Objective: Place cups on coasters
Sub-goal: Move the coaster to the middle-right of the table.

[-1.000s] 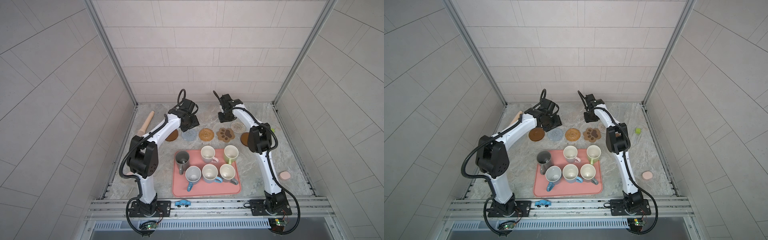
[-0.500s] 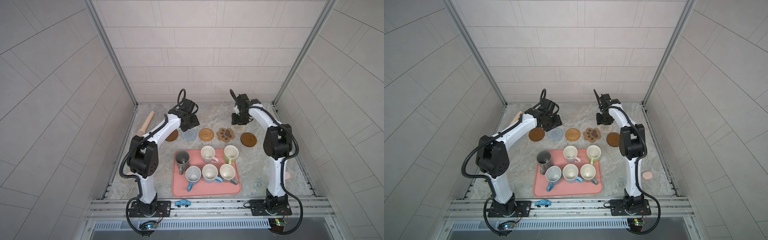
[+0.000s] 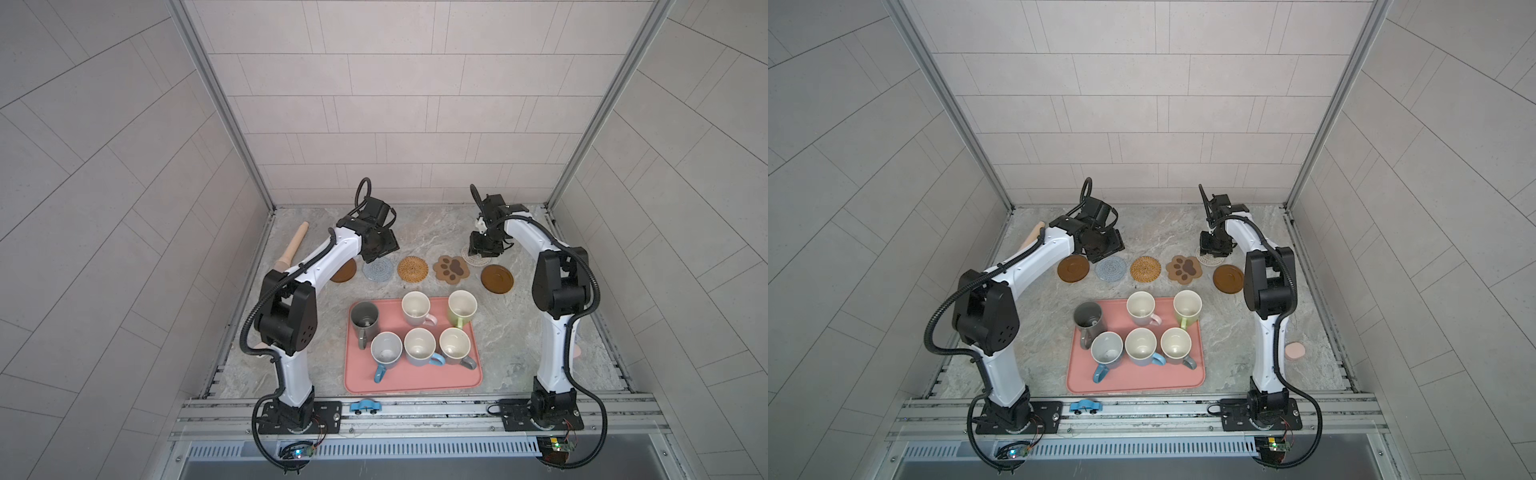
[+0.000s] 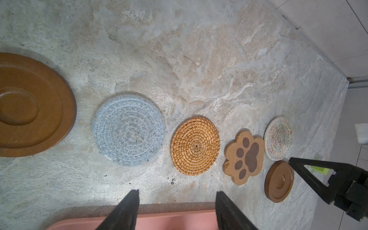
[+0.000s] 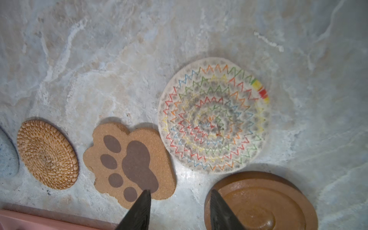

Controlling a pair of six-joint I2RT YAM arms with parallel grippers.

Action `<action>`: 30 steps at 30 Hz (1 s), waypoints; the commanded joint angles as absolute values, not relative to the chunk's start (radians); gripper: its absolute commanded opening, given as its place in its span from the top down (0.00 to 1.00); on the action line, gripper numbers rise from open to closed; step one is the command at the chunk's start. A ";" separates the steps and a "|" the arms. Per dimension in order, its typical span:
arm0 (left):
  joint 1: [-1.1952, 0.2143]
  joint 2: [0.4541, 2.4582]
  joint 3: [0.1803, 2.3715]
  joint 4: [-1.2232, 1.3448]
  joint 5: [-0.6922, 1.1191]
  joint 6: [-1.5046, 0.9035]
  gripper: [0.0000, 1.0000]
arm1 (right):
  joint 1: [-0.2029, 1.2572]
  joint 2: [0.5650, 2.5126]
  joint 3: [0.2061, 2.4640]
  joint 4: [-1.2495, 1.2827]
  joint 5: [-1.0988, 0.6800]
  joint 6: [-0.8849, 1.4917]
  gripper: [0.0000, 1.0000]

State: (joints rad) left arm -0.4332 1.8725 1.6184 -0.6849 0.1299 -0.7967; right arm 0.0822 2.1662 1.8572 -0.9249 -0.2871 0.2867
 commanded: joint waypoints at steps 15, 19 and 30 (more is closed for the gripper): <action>-0.430 1.856 1.627 -0.678 0.105 -0.816 0.32 | 0.059 2.135 1.825 -0.980 -0.200 0.319 0.50; -0.430 1.853 1.623 -0.678 0.105 -0.816 0.32 | 0.046 2.086 1.746 -0.991 -0.172 0.311 0.50; -0.431 1.831 1.592 -0.673 0.105 -0.826 0.32 | 0.019 2.055 1.628 -0.958 -0.139 0.306 0.51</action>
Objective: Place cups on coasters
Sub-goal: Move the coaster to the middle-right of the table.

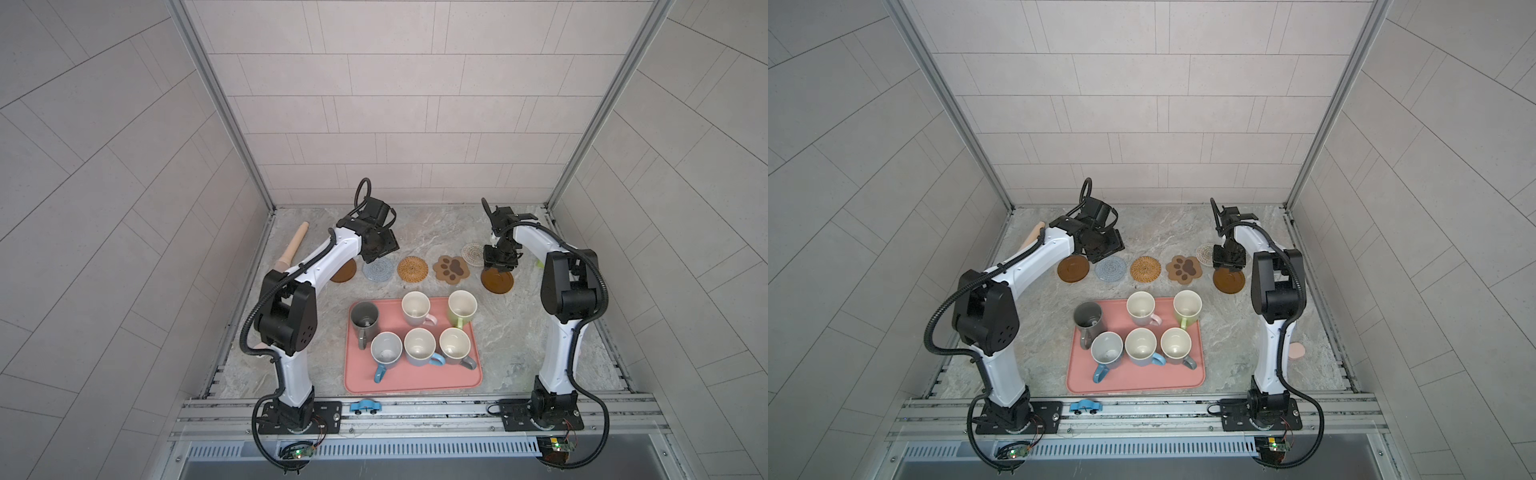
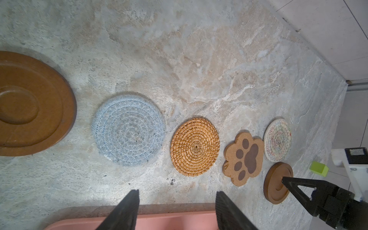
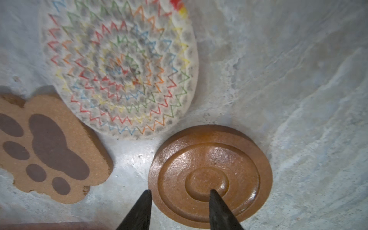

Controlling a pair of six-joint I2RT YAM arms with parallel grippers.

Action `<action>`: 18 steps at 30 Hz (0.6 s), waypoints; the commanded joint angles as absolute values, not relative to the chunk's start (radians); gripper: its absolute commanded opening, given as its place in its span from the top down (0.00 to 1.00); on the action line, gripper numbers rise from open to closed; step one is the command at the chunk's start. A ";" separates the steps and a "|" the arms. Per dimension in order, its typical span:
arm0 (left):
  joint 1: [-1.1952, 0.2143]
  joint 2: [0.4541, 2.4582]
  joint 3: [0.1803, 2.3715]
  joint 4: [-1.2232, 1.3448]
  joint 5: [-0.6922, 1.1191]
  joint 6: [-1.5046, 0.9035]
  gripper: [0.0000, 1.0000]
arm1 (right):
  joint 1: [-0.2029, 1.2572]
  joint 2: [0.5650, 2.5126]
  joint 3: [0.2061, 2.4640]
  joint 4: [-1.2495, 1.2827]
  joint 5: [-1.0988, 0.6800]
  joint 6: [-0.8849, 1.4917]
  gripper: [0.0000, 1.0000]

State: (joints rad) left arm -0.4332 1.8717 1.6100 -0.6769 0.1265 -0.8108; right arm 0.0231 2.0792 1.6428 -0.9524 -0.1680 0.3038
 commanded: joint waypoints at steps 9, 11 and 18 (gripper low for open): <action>-0.431 1.812 1.564 -0.668 0.103 -0.825 0.32 | -0.023 2.077 1.562 -0.908 -0.068 0.357 0.52; -0.431 1.816 1.569 -0.668 0.106 -0.825 0.32 | -0.033 2.092 1.564 -0.900 -0.064 0.363 0.52; -0.431 1.813 1.573 -0.672 0.103 -0.819 0.32 | -0.055 2.131 1.611 -0.918 -0.005 0.355 0.52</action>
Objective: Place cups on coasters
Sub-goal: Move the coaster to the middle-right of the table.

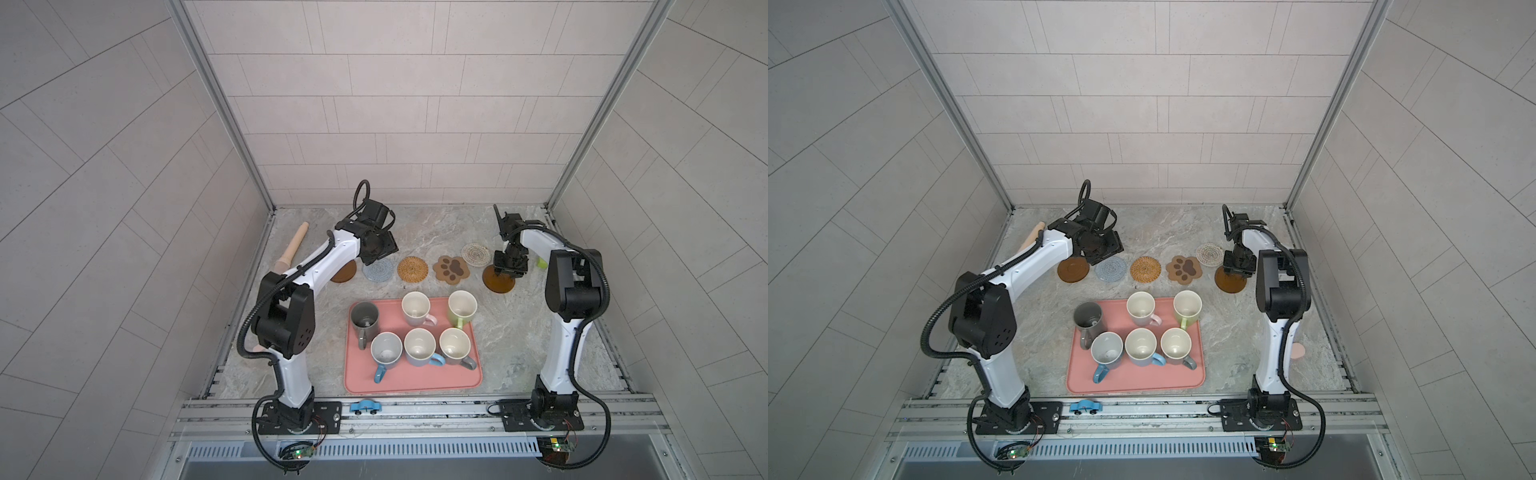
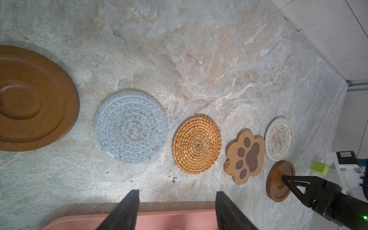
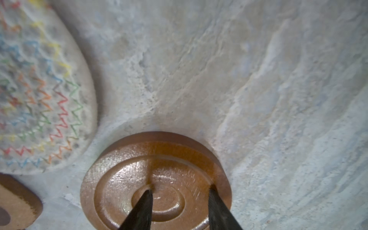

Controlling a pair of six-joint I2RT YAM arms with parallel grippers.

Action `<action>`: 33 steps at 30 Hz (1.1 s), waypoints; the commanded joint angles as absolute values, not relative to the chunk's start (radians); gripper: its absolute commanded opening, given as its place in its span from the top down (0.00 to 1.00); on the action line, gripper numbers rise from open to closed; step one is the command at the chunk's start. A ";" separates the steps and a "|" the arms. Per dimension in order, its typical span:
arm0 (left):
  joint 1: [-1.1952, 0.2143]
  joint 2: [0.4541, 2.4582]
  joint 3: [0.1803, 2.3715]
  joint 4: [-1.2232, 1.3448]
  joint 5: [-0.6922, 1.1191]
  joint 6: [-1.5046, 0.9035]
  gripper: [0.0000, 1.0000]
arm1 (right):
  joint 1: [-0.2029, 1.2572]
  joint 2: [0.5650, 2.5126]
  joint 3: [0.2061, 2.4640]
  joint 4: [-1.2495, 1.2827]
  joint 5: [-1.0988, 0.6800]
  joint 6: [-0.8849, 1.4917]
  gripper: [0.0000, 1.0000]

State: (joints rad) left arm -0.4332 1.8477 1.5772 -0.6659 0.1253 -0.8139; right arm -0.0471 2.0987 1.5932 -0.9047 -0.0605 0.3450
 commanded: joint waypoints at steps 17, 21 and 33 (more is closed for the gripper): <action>-0.431 1.813 1.568 -0.661 0.096 -0.828 0.32 | -0.134 2.146 1.638 -0.969 0.118 0.334 0.52; -0.430 1.820 1.578 -0.660 0.099 -0.826 0.32 | -0.137 2.143 1.668 -0.994 0.104 0.326 0.52; -0.421 1.851 1.652 -0.673 0.103 -0.802 0.32 | -0.111 2.051 1.789 -0.971 -0.121 0.365 0.52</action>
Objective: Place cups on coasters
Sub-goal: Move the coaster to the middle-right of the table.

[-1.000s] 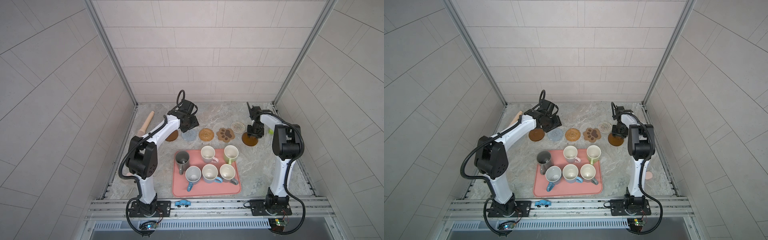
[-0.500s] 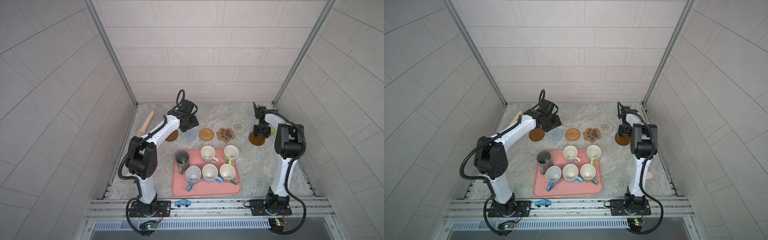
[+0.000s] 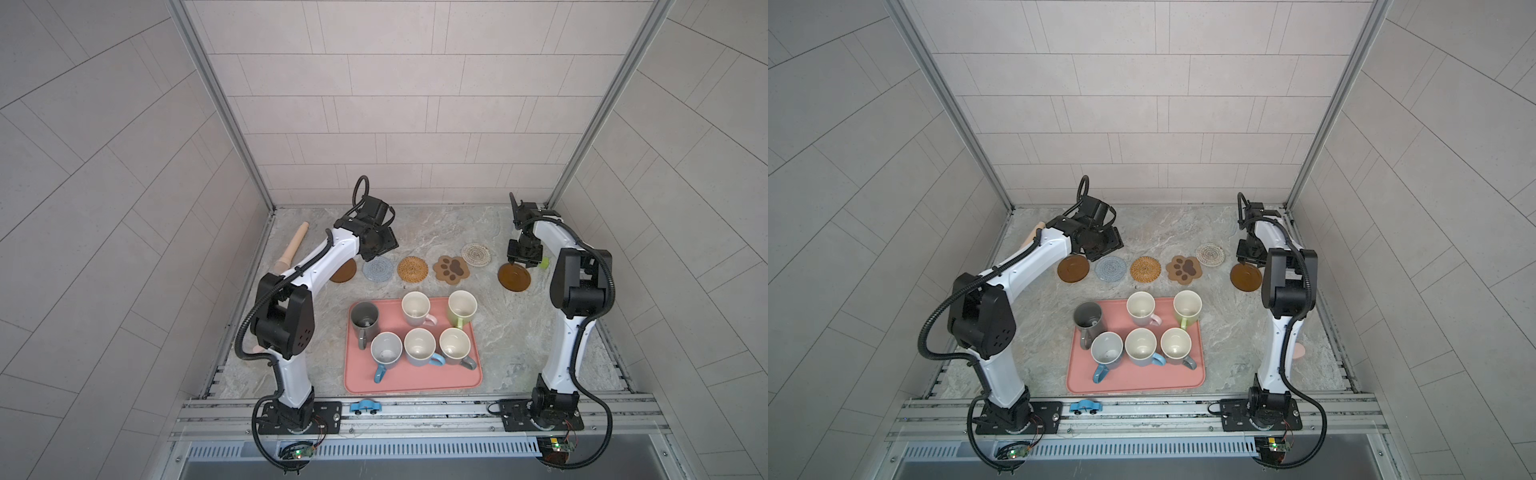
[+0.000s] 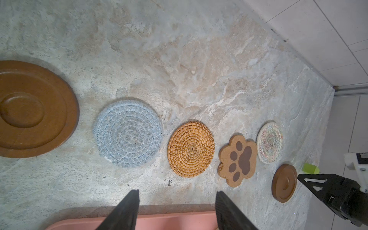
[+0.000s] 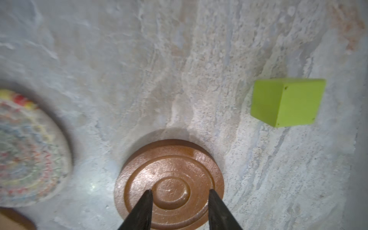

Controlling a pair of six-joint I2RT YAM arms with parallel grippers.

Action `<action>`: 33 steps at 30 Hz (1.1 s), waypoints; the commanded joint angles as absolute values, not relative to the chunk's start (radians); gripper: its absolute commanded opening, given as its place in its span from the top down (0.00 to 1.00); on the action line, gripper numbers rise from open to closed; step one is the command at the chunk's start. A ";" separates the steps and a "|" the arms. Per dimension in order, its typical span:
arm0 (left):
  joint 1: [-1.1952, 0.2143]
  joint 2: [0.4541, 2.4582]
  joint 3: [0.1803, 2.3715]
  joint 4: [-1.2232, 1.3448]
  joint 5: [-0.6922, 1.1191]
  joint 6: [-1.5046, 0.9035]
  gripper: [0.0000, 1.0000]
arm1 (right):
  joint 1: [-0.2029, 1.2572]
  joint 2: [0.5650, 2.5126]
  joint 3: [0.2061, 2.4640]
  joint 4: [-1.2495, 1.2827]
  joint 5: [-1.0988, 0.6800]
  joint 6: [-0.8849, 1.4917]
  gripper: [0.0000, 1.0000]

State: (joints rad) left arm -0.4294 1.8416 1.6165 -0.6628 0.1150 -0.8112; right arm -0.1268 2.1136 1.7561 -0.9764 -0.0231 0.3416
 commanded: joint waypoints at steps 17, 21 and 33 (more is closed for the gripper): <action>-0.417 1.826 1.632 -0.675 0.102 -0.798 0.32 | 0.039 2.285 2.005 -0.855 -0.319 0.478 0.61; -0.418 1.819 1.623 -0.675 0.101 -0.798 0.32 | 0.049 2.324 2.014 -0.835 -0.309 0.506 0.64; -0.415 1.819 1.624 -0.672 0.103 -0.797 0.32 | 0.046 2.339 1.941 -0.881 -0.240 0.461 0.67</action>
State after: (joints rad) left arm -0.4210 1.8420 1.6291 -0.6624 0.1154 -0.8036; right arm 0.0494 2.3474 1.9839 -0.8345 -0.2832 0.4763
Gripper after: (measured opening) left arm 0.682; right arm 0.335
